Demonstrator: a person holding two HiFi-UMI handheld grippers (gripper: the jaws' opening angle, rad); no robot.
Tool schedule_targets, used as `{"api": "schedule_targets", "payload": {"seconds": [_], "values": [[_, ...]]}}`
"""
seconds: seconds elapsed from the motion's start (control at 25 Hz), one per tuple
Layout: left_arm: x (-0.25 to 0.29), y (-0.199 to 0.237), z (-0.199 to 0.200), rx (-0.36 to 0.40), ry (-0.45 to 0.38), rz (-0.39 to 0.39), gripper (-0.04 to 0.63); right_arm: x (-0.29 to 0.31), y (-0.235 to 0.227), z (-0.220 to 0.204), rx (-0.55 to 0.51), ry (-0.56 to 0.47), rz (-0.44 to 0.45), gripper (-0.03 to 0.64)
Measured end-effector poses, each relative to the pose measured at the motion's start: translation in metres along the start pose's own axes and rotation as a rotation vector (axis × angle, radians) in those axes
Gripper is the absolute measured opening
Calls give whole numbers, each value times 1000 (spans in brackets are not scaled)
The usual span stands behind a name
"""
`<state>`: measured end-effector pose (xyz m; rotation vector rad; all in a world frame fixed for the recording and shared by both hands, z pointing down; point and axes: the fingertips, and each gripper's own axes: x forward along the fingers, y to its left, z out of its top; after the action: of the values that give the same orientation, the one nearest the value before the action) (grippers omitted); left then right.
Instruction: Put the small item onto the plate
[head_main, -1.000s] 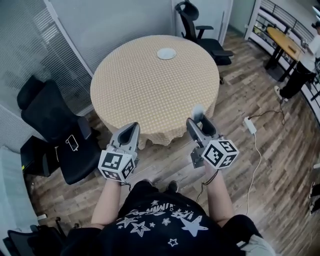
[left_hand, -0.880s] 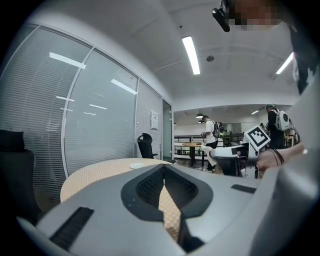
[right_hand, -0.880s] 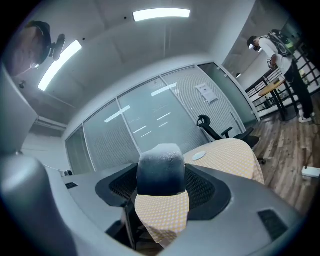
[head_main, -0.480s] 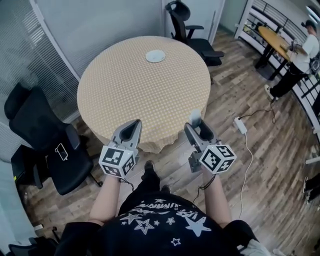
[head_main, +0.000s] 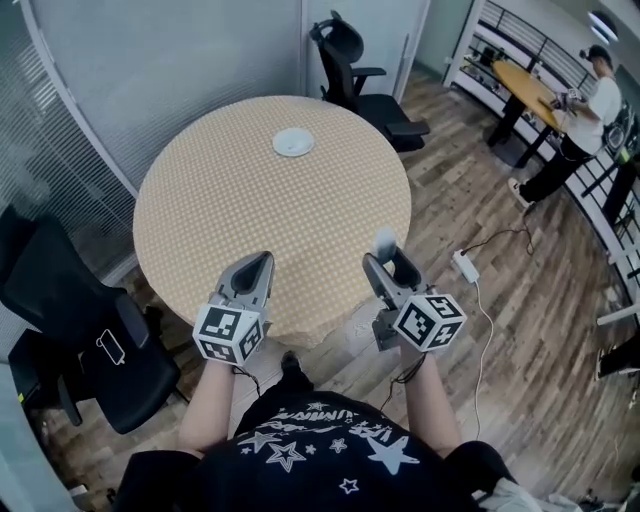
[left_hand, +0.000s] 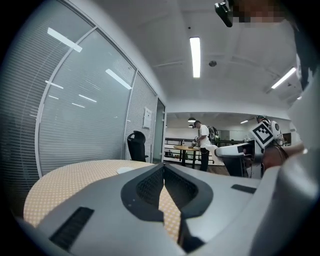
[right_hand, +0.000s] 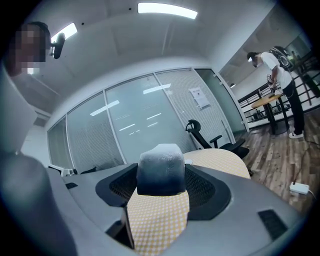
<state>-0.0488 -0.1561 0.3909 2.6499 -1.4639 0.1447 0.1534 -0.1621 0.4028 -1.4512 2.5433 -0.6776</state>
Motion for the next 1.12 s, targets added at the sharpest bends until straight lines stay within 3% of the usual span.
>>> {"api": "schedule_targets", "payload": {"seconds": [0.12,0.52,0.8,0.92,1.12], "values": [[6,22,4,49,-4,4,9,29,3,5,-8,3,-4,301],[34,101,-6,-9,13,-15,9,101,10,-10,23,42,-51,301],[46,121,-8,-6,20,-25,9,123,9,-6,6,52,-64,301],[46,125,-13,-5,33,-4,9,132,4,-7,13,60,-57,301],[42,142,-19,-32,66,96,9,165,-7,-11,29,106,4,301]]}}
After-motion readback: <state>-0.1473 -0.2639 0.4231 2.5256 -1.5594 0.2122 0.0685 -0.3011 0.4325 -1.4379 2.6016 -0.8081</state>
